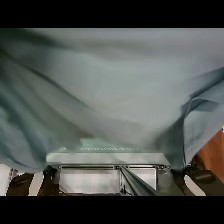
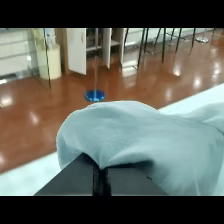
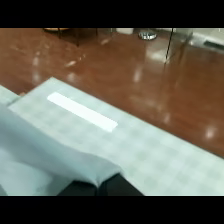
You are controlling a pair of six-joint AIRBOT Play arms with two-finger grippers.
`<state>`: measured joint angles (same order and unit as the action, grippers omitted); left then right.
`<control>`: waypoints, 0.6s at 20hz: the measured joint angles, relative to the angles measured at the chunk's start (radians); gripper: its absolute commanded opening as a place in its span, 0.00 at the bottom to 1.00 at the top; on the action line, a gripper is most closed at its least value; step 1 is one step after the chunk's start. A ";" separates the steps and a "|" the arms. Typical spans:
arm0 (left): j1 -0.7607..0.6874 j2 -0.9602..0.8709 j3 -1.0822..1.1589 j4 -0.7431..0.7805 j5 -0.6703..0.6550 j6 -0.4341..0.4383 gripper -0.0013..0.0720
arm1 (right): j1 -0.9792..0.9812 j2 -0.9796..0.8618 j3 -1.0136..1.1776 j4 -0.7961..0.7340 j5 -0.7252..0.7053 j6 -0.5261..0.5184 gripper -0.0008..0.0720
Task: Fold the shirts.
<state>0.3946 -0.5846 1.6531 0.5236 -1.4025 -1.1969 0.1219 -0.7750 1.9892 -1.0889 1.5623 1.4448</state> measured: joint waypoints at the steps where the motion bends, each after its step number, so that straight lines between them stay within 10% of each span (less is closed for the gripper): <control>1: -0.013 0.006 -0.058 0.012 -0.015 0.000 0.05 | 0.000 -0.021 -0.001 -0.008 0.023 -0.001 0.03; 12: -0.135 -0.316 -0.621 0.035 0.165 0.146 0.05 | 0.011 -0.545 -0.192 0.020 -0.068 -0.060 0.03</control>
<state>0.2592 -0.9005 1.0317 0.5587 -1.2377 -1.0504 0.1333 -1.3201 1.7969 -1.0691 1.4944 1.3846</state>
